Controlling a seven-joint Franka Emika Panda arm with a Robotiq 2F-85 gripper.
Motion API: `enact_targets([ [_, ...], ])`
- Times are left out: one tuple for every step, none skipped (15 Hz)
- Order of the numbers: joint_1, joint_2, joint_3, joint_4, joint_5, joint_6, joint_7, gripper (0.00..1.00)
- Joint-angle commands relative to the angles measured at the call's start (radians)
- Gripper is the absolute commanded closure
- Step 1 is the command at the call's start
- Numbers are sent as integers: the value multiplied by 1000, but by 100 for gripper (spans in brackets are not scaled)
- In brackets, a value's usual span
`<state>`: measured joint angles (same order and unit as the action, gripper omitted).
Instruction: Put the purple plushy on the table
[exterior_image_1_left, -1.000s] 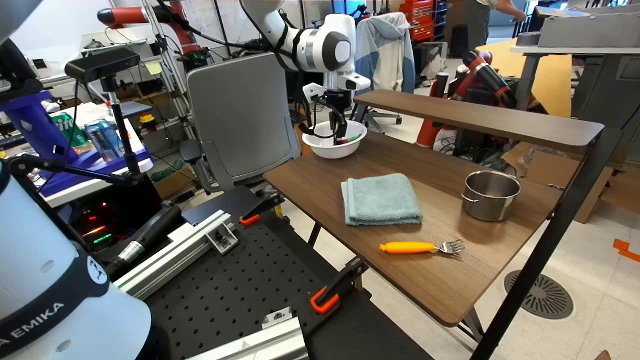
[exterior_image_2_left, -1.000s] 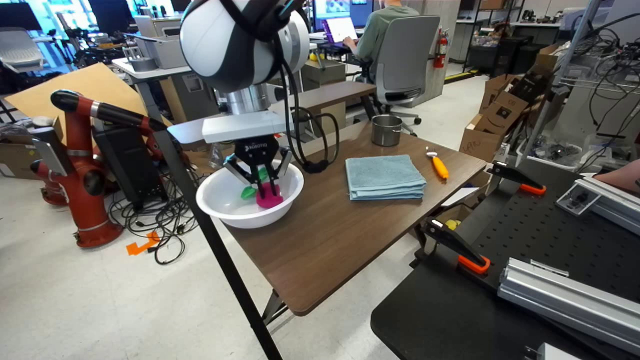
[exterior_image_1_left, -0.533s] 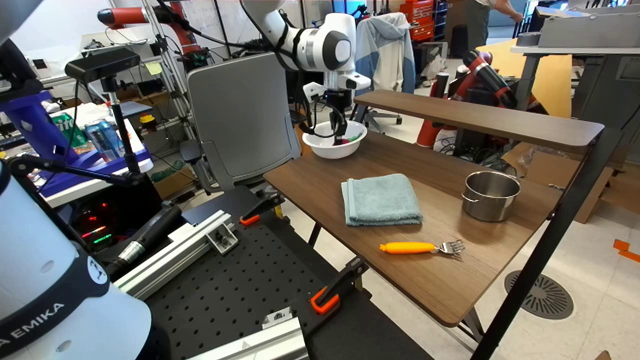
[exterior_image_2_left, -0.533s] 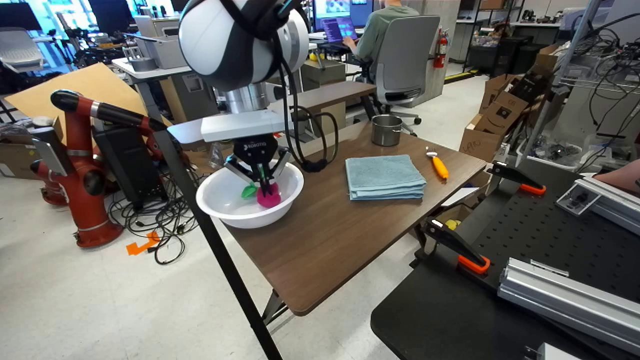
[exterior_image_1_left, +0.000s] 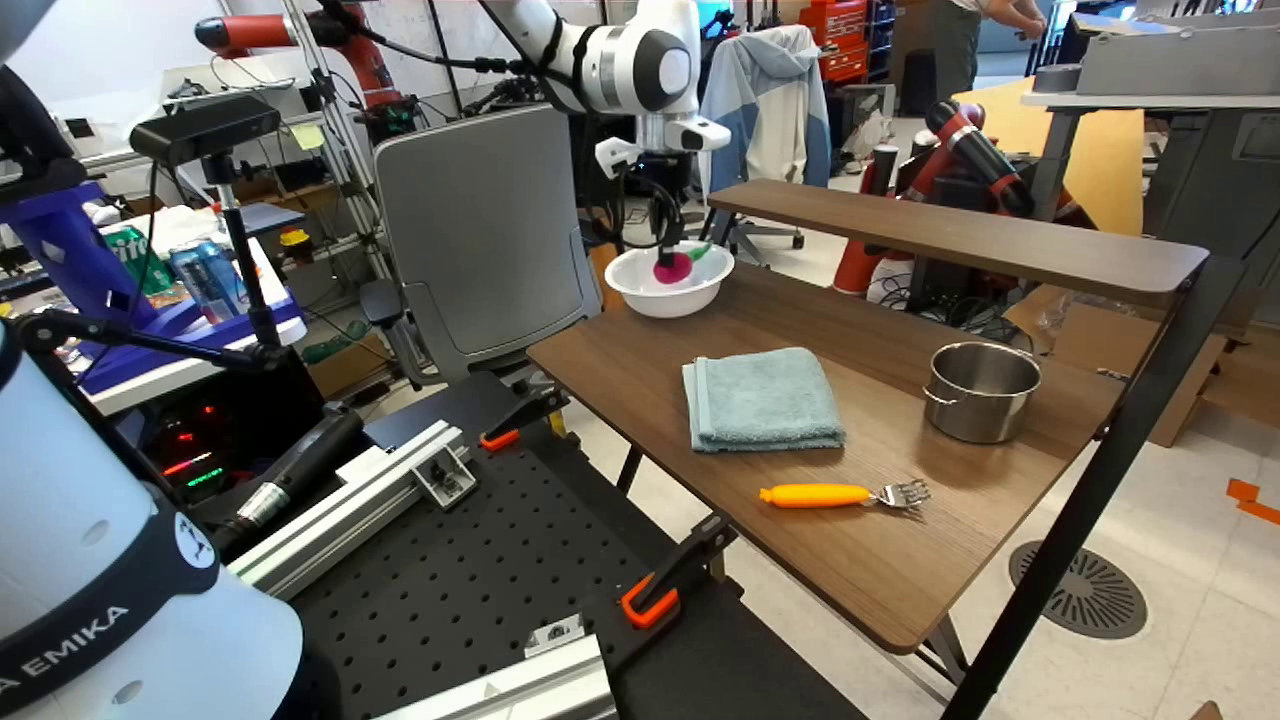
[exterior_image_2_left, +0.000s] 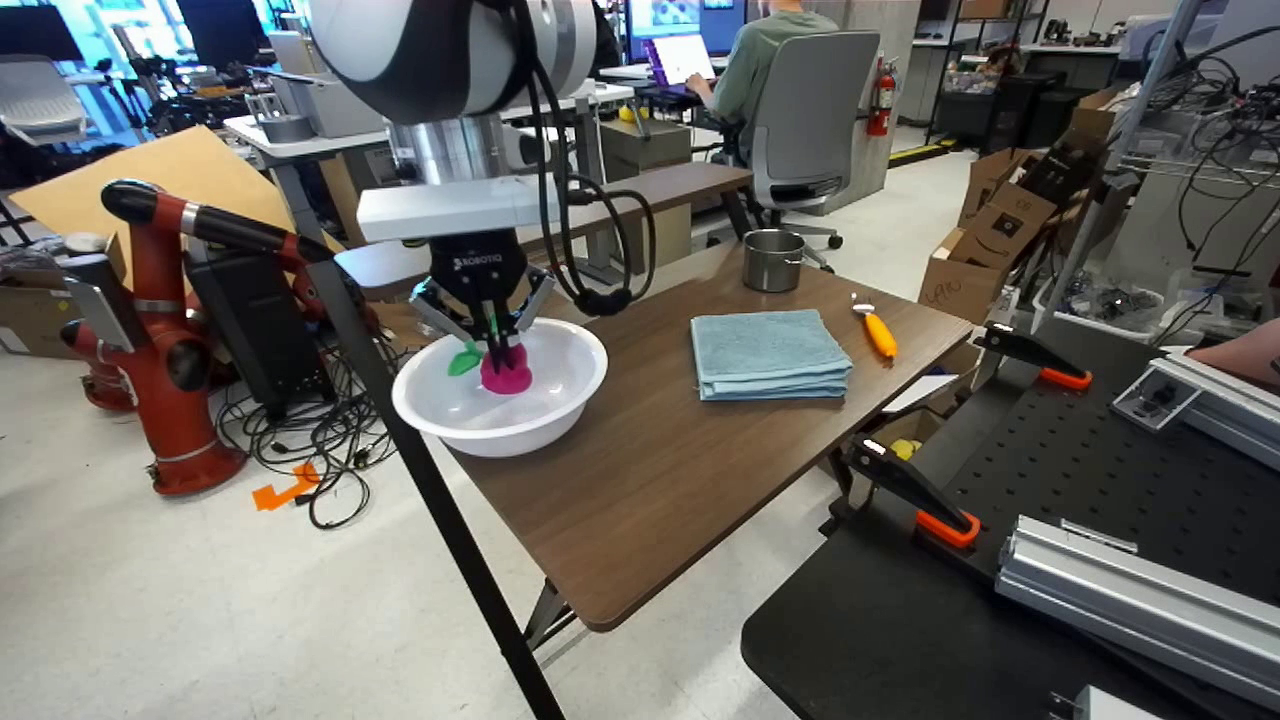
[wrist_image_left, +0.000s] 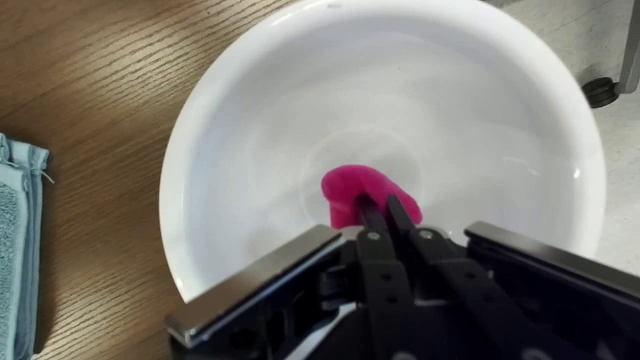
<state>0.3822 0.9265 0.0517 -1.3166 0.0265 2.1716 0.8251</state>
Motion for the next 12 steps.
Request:
enact_targets([
  [-1, -96, 6, -92, 2, -25, -29, 99],
  [-2, -126, 6, -118, 0, -31, -33, 99],
  [-3, -156, 5, -149, 0, -27, -35, 99],
  [-7, -188, 6, -180, 1, -27, -39, 99],
  [-9, -222, 4, -219, 0, -23, -40, 99],
  [-13, -256, 2, -260, -2, -18, -41, 99],
  [-19, -291, -1, -308, -3, -9, -42, 99],
  [-29, -323, -1, -353, -2, -5, -54, 99],
  [-41, -356, -4, -400, 1, 1, -60, 99],
  [-57, -388, -5, -449, 8, 10, -70, 99],
  [-73, -424, -9, -501, 13, 18, -79, 99],
  [-97, -454, -11, -548, 23, 32, -96, 99],
])
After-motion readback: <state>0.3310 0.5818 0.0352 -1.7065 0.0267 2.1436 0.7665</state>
